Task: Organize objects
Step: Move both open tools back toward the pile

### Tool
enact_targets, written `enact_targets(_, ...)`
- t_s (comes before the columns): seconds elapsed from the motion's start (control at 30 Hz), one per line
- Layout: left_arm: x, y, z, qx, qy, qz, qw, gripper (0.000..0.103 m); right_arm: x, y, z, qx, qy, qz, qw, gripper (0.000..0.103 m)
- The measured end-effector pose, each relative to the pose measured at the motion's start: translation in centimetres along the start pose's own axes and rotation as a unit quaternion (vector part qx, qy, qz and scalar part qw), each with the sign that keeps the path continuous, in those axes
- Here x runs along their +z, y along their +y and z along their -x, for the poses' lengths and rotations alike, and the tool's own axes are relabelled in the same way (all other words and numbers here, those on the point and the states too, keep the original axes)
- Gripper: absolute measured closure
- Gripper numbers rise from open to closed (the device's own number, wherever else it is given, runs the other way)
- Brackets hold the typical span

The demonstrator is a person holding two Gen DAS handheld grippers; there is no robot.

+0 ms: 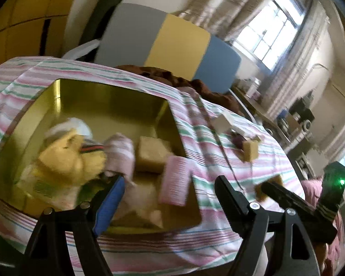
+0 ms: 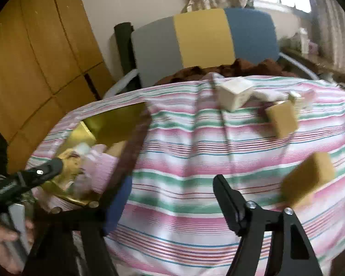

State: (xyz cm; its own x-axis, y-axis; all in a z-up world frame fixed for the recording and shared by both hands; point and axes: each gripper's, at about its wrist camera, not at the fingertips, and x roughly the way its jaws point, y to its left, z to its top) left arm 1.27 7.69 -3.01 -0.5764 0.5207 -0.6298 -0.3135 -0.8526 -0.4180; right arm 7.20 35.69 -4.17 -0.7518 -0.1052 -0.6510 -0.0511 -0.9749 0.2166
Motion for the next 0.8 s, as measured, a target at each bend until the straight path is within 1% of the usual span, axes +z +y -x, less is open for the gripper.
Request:
enact_targets(0.13, -0.4, -2.5, -0.4, -0.017, 0.007, -0.028, 0.9994, 0.021, -0.3, -3.7, 1.7, -0.037, -0.028, -0.025, 0.999, 0.031)
enact_targets(0.23, -0.8, -4.1, -0.9, -0.035, 0.015, -0.040, 0.9985, 0.021, -0.4, -6.9, 3.1, -0.057, -0.049, -0.064, 0.995, 0.031)
enact_targets(0.3, -1.1, -5.0, -1.3, -0.044, 0.022, -0.048, 0.9977, 0.021, -0.5, -9.5, 3.8, -0.073, -0.062, -0.099, 0.991, 0.031)
enact_targets(0.4, -1.5, -6.5, -1.7, -0.054, 0.030, -0.059, 0.9964, 0.021, -0.8, -12.9, 4.0, -0.095, -0.062, -0.144, 0.983, 0.031)
enact_targets(0.47, -1.8, -7.1, -1.9, -0.057, 0.033, -0.064, 0.9958, 0.021, -1.0, -14.8, 3.3, -0.102, -0.052, -0.162, 0.980, 0.030)
enact_targets(0.5, -1.9, -7.3, -2.0, -0.058, 0.035, -0.067, 0.9955, 0.021, -1.0, -15.2, 3.0, -0.099, -0.049, -0.165, 0.980, 0.030)
enact_targets(0.57, -2.1, -7.8, -2.2, -0.060, 0.040, -0.070, 0.9949, 0.021, -0.9, -15.3, 2.1, -0.078, -0.046, -0.163, 0.983, 0.030)
enact_targets(0.63, -2.1, -8.3, -2.1, -0.058, 0.039, -0.074, 0.9948, 0.021, -0.4, -14.4, 1.0, -0.039, -0.043, -0.148, 0.987, 0.030)
enact_targets(0.67, -2.1, -8.6, -2.0, -0.056, 0.036, -0.077, 0.9948, 0.021, -0.1, -13.8, 0.7, -0.011, -0.046, -0.137, 0.989, 0.030)
enact_targets(0.73, -2.0, -9.1, -1.6, -0.056, 0.028, -0.084, 0.9945, 0.021, 0.4, -12.2, 0.4, 0.032, -0.057, -0.117, 0.991, 0.030)
enact_targets(0.8, -1.7, -9.7, -1.3, -0.053, 0.020, -0.092, 0.9942, 0.021, 0.9, -11.5, 0.5, 0.047, -0.073, -0.114, 0.990, 0.030)
